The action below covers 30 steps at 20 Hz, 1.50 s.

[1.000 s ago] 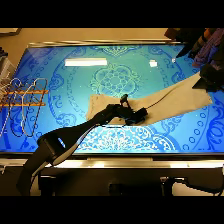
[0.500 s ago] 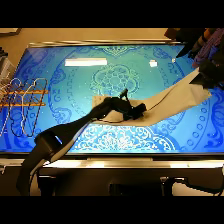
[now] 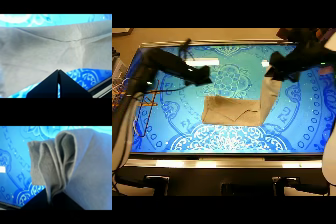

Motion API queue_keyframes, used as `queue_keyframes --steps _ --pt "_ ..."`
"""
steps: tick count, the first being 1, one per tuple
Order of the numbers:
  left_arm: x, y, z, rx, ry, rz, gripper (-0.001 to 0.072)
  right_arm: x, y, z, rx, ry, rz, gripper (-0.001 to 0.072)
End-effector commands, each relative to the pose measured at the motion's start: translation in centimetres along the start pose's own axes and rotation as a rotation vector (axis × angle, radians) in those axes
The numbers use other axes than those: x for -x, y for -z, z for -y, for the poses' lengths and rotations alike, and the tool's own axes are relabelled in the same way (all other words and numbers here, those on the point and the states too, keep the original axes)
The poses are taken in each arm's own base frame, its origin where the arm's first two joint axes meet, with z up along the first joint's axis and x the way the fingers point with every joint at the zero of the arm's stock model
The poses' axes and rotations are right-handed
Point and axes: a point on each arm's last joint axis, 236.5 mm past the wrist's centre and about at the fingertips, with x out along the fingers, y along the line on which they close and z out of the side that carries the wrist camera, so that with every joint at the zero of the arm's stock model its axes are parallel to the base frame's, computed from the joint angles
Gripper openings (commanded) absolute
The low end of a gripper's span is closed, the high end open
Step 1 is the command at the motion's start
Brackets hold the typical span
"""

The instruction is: Fold the clothes and pants, and hang the long-sleeved shirts on hangers.

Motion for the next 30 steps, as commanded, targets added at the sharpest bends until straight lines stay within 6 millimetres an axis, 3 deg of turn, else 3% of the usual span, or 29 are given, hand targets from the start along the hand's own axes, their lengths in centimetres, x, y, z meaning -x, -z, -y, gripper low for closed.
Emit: queue_keyframes --steps 1,4,6,9,13,19,21,23,26,27,30 --pt "9.4 0.3 -4.1 -0.037 -0.133 0.046 0.0017 -6.6 2.1 -5.4 0.022 -0.039 -0.039 0.0029" --pt "14.0 0.3 -6.3 -0.023 -0.229 0.111 0.0018 -12.3 4.7 -8.6 0.036 -0.074 -0.107 0.0029" --pt "15.4 0.5 -7.6 -0.012 -0.273 0.121 0.0017 -15.7 6.2 -9.6 0.045 -0.078 -0.136 0.0029" --pt "15.8 1.2 -8.7 -0.029 -0.3 0.087 0.0017 -20.1 8.3 -9.3 0.04 -0.054 -0.197 0.0029" --pt "16.1 1.1 -9.1 -0.023 -0.305 0.089 0.0017 -24.2 10.2 -8.0 0.023 -0.019 -0.258 0.0029" --pt "15.9 1.0 -9.2 -0.021 -0.305 0.087 0.0017 -26.7 11.1 -6.5 0.0 0.006 -0.296 0.0031" --pt "15.9 1.0 -9.2 -0.021 -0.305 0.087 0.0018 -27.2 11.5 -6.3 -0.01 0.004 -0.31 0.0092" --pt "15.9 1.0 -9.2 -0.021 -0.305 0.087 0.0018 -27.2 11.5 -7.0 -0.02 -0.024 -0.312 0.0102" --pt "15.9 1.0 -9.2 -0.021 -0.305 0.087 0.0018 -26.9 12.0 -8.7 -0.055 -0.089 -0.337 0.0386" --pt "15.9 1.0 -9.2 -0.022 -0.304 0.088 0.0017 -26.6 12.4 -9.7 -0.069 -0.131 -0.356 0.0437" --pt "15.9 1.0 -9.2 -0.021 -0.304 0.088 0.0017 -24.7 12.6 -12.9 -0.055 -0.257 -0.376 0.0442"
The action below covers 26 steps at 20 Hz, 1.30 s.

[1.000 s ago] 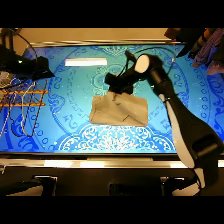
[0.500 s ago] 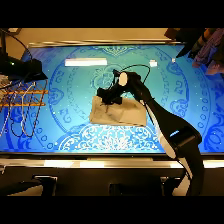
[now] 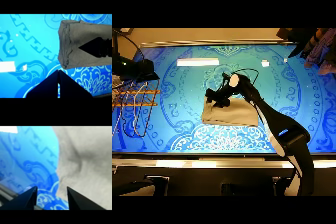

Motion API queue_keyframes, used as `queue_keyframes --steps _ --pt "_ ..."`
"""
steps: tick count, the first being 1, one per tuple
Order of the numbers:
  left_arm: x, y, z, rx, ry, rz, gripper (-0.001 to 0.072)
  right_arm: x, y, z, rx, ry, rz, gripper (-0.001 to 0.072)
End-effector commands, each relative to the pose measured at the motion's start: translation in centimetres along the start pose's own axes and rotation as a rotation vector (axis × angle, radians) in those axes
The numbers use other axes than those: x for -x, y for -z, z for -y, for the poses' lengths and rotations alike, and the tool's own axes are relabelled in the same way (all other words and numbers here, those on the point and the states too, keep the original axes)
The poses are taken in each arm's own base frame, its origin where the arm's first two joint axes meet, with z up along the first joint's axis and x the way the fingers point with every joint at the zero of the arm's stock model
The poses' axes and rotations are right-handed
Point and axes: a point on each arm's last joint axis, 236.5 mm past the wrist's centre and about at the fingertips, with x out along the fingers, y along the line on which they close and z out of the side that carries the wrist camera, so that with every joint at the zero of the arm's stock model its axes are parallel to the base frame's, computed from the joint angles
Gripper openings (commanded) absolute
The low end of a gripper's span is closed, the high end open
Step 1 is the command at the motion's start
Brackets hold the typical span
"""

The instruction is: Fold the clothes and pants, and hang the long-sleeved shirts on hangers.

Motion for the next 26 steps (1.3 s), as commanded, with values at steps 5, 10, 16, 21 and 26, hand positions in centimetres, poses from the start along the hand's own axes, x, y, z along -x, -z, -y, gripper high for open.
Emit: queue_keyframes --steps 5,10,16,21,26 --pt "0.0 0.0 0.0 0.001 -0.001 -0.002 0.0018 11.7 -2.5 -1.9 0.108 -0.117 0.099 0.0496" --pt "0.1 0.2 0.0 0.0 -0.002 -0.007 0.0019 25.5 -6.8 11.8 0.105 0.177 0.253 0.049" --pt "0.1 0.7 -0.1 0.0 -0.005 -0.03 0.0019 24.6 -6.2 21.3 -0.005 0.053 0.201 0.0493" --pt "0.1 1.4 -0.2 -0.001 -0.008 -0.056 0.0019 17.6 -2.1 24.7 0.011 -0.042 0.102 0.0492" --pt "0.0 1.5 -0.2 0.0 -0.008 -0.062 0.0019 15.3 -0.9 26.3 -0.025 -0.048 0.102 0.0484"
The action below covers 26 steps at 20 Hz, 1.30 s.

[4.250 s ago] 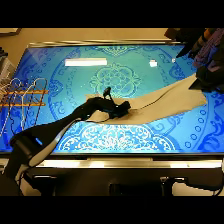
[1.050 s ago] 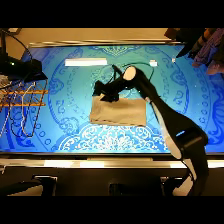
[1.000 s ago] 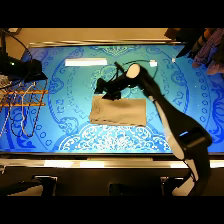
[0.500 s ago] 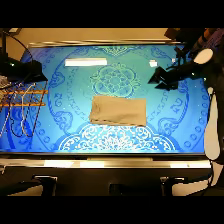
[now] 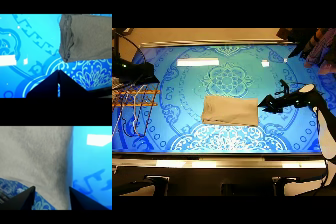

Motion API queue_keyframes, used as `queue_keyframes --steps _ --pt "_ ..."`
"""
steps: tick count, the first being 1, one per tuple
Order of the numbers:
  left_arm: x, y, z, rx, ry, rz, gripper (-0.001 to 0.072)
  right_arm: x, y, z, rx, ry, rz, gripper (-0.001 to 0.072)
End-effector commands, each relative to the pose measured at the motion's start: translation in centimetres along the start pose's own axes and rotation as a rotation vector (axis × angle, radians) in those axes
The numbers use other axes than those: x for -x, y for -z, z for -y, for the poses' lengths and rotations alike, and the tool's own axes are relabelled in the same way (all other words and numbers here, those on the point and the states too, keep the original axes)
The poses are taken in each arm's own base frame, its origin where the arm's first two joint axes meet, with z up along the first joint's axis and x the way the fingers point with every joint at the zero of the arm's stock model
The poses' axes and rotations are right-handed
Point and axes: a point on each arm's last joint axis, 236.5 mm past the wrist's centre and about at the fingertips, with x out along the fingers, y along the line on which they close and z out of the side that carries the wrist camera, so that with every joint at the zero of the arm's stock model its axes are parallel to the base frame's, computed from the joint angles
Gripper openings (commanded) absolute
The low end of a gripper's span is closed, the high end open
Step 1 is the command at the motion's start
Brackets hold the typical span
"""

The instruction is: Fold the clothes and pants, and hang the long-sleeved shirts on hangers.

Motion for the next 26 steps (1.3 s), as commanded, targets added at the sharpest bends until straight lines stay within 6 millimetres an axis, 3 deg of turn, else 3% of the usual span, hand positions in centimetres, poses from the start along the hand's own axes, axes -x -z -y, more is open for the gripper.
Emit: queue_keyframes --steps 1,4,10,12,15,16,17,19,23,26 --pt "-0.1 0.1 -0.1 0.001 -0.001 -0.007 0.0019 -1.4 0.6 0.8 -0.006 -0.025 0.011 0.0483" --pt "-0.2 0.1 -0.1 0.002 -0.001 -0.009 0.0019 -2.4 0.8 1.5 -0.041 -0.038 -0.01 0.0475" --pt "-0.3 0.1 -0.1 0.002 -0.001 -0.01 0.0019 -4.3 0.2 1.0 -0.078 -0.087 -0.001 0.0468" --pt "-0.4 0.1 -0.1 0.003 -0.002 -0.013 0.0019 -5.5 0.7 0.4 -0.056 -0.078 -0.024 0.0359" --pt "-0.5 0.1 -0.2 0.004 -0.002 -0.016 0.0019 -6.1 0.4 -1.0 -0.044 -0.098 -0.015 0.0115" --pt "-0.5 0.1 -0.2 0.004 -0.002 -0.016 0.0019 -5.9 0.2 -1.5 -0.046 -0.112 -0.008 0.0044" --pt "-0.6 0.1 -0.2 0.004 -0.003 -0.017 0.0019 -5.6 -0.2 -2.0 -0.053 -0.123 -0.001 0.0031" --pt "-0.7 0.1 -0.2 0.005 -0.002 -0.019 0.0019 -4.7 -1.7 -3.0 -0.095 -0.129 0.028 0.003" --pt "-0.8 0.1 -0.3 0.006 -0.003 -0.022 0.0019 -1.1 -6.8 -5.3 -0.109 -0.09 0.15 0.003" --pt "-0.8 0.1 -0.3 0.005 -0.003 -0.022 0.0019 2.2 -10.3 -4.9 -0.156 0.015 0.26 0.003"
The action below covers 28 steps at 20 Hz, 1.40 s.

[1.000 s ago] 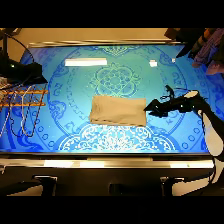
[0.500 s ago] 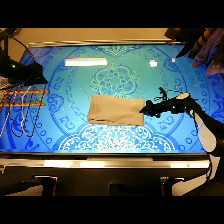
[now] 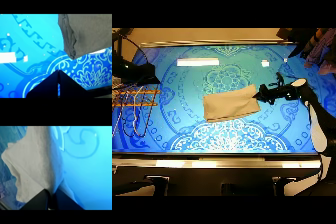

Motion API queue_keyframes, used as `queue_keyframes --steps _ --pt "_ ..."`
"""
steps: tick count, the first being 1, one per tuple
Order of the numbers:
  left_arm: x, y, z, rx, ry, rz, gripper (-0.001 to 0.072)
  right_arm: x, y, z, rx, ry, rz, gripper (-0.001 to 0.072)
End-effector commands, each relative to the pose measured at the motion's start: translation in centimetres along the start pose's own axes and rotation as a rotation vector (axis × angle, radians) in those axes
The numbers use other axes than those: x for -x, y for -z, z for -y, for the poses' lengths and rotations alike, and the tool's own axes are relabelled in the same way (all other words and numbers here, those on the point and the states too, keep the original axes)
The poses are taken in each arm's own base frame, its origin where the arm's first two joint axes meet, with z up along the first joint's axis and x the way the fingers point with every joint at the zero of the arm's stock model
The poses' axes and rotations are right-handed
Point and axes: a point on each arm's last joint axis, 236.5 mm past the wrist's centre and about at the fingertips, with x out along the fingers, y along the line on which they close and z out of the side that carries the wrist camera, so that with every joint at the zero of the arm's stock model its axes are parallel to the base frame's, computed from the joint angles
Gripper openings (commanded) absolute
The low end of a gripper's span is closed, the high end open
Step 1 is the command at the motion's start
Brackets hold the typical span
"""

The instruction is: Fold the clothes and pants, and hang the long-sleeved shirts on hangers.

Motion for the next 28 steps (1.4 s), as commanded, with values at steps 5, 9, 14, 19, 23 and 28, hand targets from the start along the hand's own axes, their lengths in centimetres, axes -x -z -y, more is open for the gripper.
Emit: queue_keyframes --steps 5,9,14,19,23,28 --pt "-0.1 0.0 -0.1 -0.003 -0.001 -0.002 0.0019 9.7 -9.5 0.7 -0.131 0.088 0.302 0.0029" --pt "0.0 0.2 -0.3 -0.006 -0.004 -0.012 0.0019 16.4 -12.8 4.6 -0.206 0.14 0.447 0.0029" --pt "0.1 0.2 -0.5 0.0 -0.006 -0.01 0.0019 24.4 -15.1 11.0 -0.382 0.146 0.628 0.0029" --pt "0.1 0.2 -0.5 -0.001 -0.006 -0.009 0.0019 32.7 -13.9 18.5 -0.593 0.183 0.768 0.0028" --pt "0.1 0.2 -0.5 0.0 -0.006 -0.009 0.0019 37.2 -8.2 25.2 -0.704 0.477 0.737 0.0026" --pt "0.1 0.2 -0.5 -0.001 -0.006 -0.01 0.0019 39.4 2.0 30.8 -0.824 0.916 0.494 0.0026"
